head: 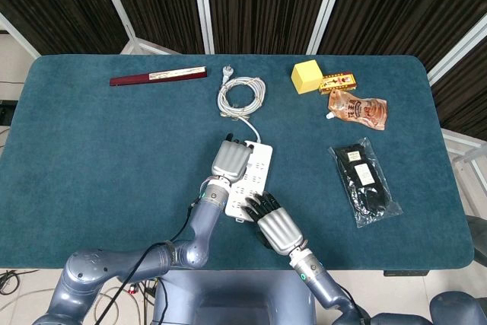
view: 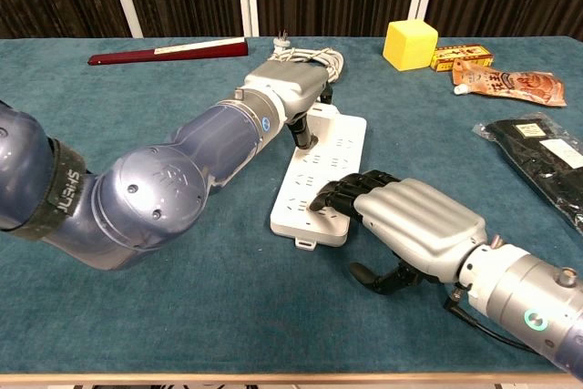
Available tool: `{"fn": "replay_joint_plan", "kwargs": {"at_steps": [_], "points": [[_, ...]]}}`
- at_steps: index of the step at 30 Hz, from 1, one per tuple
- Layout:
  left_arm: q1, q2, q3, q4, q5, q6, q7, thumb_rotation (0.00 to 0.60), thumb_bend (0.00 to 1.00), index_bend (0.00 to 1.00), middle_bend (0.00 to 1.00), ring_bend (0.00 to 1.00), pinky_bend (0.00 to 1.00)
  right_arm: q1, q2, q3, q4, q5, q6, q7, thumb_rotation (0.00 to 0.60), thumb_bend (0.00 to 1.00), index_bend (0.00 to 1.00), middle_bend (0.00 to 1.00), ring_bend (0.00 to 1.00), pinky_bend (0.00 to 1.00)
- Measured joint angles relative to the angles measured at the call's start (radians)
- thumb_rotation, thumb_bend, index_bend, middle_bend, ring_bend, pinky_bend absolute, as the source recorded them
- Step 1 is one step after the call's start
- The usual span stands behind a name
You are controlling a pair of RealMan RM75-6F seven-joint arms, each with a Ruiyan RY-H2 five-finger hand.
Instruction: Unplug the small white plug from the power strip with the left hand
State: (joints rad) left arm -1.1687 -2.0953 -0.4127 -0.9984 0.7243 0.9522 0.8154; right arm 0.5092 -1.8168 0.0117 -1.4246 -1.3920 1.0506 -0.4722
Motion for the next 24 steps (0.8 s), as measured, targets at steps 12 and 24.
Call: {"fn": "replay_joint_plan", "kwargs": {"at_steps": [12,24], "points": [[0.003,0.016,-0.008,-0.017,0.002,-0.006,-0.028,0.600,0.37,0.79,0.87,0.59,0.60,0.000,-0.001,0.000,-0.001,0.002,-0.001,-0.006,0.600,0.50,0.18,0.18,0.09,0.10],[-0.003,0.028,-0.012,-0.024,0.010,0.000,-0.037,0.600,0.37,0.79,0.87,0.60,0.60,0.000,-0.001,0.002,-0.001,0.001,0.001,-0.009,0.600,0.50,0.18,0.18,0.09,0.10]]}}
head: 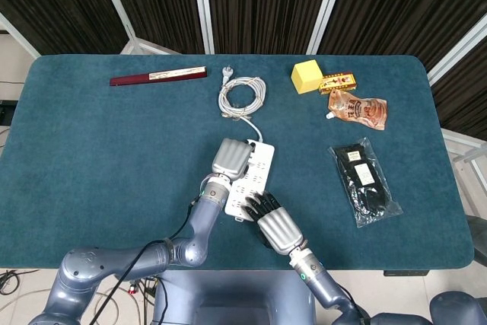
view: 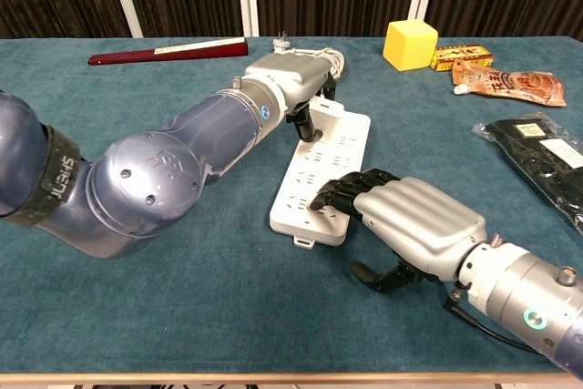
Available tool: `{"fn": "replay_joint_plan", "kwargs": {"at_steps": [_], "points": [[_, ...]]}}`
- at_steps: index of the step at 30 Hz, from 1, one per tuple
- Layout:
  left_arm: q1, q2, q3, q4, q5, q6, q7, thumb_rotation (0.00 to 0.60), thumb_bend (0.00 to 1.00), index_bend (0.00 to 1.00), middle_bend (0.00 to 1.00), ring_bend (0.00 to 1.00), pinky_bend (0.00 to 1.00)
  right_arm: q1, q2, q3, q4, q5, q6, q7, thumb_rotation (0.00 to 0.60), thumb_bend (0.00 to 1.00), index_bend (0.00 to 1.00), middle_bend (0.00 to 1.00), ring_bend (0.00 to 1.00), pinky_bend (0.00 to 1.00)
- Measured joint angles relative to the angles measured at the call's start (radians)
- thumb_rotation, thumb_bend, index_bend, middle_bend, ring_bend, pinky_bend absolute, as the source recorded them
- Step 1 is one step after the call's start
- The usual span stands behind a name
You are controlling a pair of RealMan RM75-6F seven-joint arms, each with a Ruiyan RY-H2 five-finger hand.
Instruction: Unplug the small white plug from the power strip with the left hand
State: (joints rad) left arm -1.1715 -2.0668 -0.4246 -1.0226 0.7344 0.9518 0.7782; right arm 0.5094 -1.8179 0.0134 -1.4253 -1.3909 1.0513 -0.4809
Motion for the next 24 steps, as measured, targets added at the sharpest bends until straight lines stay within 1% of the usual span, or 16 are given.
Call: {"fn": "replay_joint_plan", "kwargs": {"at_steps": [14,24], "points": [[-0.001,0.012,0.004,-0.049,0.005,0.007,-0.007,0.600,0.38,0.79,0.88,0.61,0.61,-0.003,0.003,-0.003,-0.008,0.001,0.002,-0.006,0.600,0.50,0.18,0.18,0.09,0.10],[-0.003,0.032,-0.005,-0.077,-0.001,0.021,-0.006,0.600,0.38,0.79,0.88,0.63,0.62,-0.004,0.002,-0.007,-0.014,0.000,0.002,-0.010,0.600,0.50,0.18,0.18,0.09,0.10]]}}
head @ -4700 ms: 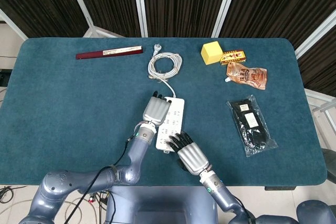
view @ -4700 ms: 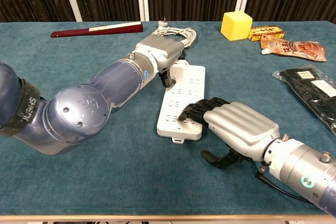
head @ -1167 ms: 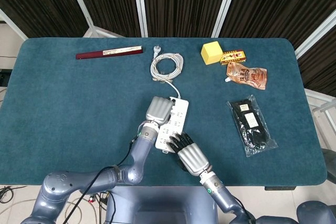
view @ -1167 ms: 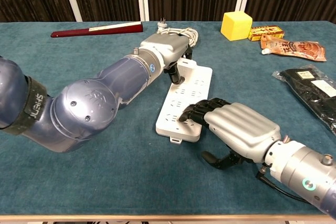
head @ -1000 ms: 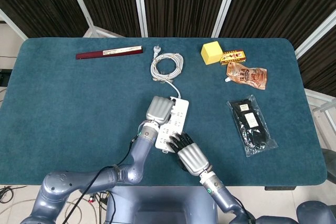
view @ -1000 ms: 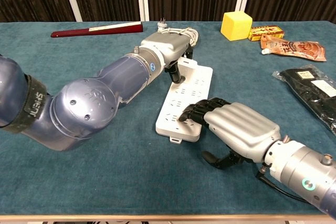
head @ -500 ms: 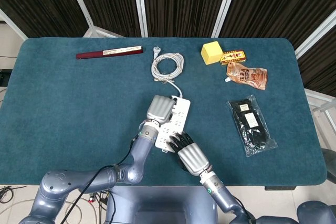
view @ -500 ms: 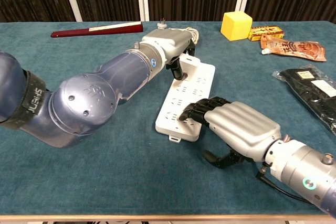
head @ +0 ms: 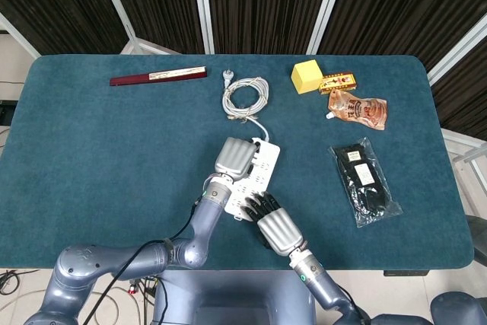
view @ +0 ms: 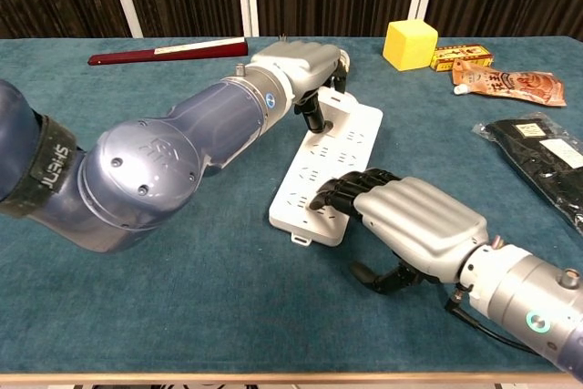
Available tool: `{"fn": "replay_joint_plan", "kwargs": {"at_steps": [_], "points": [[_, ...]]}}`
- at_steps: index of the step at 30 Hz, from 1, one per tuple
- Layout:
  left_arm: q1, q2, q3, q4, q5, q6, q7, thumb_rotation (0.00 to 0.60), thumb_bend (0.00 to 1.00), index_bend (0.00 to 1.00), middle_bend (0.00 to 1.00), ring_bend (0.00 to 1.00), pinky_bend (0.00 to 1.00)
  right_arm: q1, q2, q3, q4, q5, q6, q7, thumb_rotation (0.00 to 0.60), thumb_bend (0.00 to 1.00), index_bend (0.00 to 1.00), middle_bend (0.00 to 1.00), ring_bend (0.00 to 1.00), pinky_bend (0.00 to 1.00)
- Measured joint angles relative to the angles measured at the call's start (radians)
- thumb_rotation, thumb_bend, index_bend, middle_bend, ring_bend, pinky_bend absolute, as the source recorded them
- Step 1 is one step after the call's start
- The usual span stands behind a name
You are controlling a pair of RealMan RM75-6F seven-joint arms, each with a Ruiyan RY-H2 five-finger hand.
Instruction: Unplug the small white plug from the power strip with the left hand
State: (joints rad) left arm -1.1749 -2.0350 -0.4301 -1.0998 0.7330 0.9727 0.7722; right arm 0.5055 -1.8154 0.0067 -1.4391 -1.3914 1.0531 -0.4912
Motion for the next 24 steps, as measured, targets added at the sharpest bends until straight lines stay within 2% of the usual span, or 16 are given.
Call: {"fn": "replay_joint_plan", "kwargs": {"at_steps": [24], "points": [[0.003,0.017,-0.005,-0.007,0.002,0.003,-0.052,0.600,0.38,0.79,0.88,0.63,0.63,0.001,-0.023,-0.002,0.018,0.006,-0.009,-0.011,0.600,0.50,0.18,0.18,0.09,0.10]]}}
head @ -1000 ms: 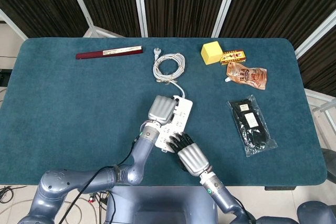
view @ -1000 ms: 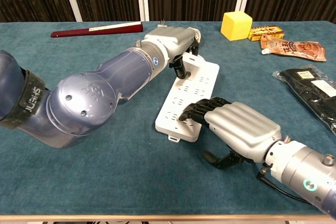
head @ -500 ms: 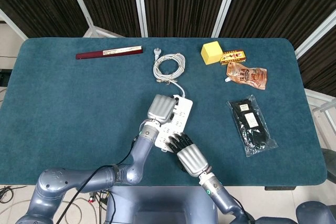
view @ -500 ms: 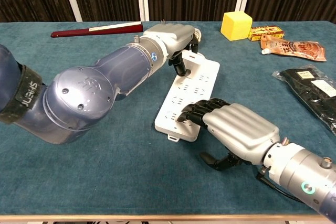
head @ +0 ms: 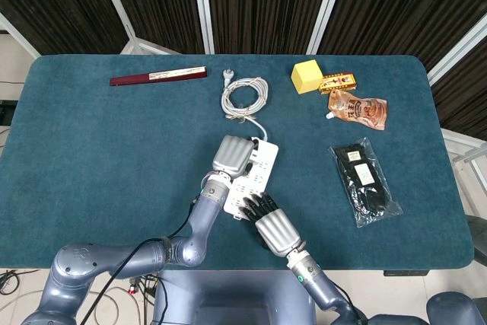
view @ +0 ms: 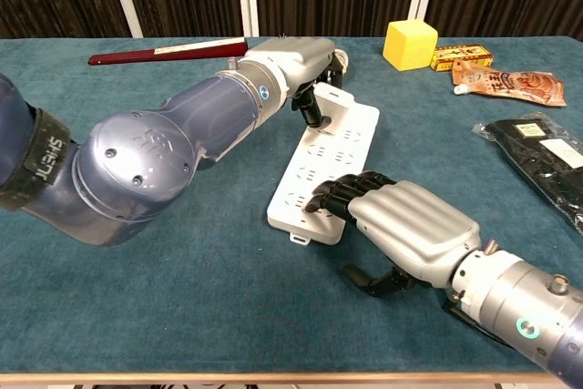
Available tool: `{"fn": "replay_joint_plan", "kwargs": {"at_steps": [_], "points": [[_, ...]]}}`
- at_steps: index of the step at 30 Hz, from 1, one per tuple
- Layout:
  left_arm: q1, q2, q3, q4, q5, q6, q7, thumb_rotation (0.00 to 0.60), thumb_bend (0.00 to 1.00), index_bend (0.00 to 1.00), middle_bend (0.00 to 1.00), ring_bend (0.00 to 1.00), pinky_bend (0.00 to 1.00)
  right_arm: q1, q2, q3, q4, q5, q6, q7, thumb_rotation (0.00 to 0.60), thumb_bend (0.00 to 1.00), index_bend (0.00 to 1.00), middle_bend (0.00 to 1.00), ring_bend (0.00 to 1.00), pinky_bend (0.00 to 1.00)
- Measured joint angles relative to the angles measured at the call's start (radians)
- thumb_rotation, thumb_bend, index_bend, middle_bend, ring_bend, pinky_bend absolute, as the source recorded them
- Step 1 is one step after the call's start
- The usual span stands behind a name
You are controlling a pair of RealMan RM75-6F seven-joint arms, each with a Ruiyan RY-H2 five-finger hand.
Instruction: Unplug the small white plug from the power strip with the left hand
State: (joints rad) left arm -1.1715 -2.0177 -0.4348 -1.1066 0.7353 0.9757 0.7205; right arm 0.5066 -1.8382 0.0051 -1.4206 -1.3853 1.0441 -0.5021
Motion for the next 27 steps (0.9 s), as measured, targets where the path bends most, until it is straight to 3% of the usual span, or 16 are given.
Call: {"fn": "replay_joint_plan", "kwargs": {"at_steps": [16,27], "points": [[0.002,0.018,-0.007,-0.024,0.014,0.013,-0.032,0.600,0.38,0.79,0.89,0.64,0.64,0.000,0.001,0.001,-0.007,-0.001,0.002,-0.005,0.600,0.50,0.18,0.18,0.09,0.10],[0.057,0.116,-0.002,-0.125,0.053,0.074,-0.056,0.600,0.38,0.79,0.88,0.64,0.64,-0.004,0.014,0.011,-0.048,-0.020,0.041,-0.025,0.600,0.50,0.16,0.18,0.09,0.10]]}}
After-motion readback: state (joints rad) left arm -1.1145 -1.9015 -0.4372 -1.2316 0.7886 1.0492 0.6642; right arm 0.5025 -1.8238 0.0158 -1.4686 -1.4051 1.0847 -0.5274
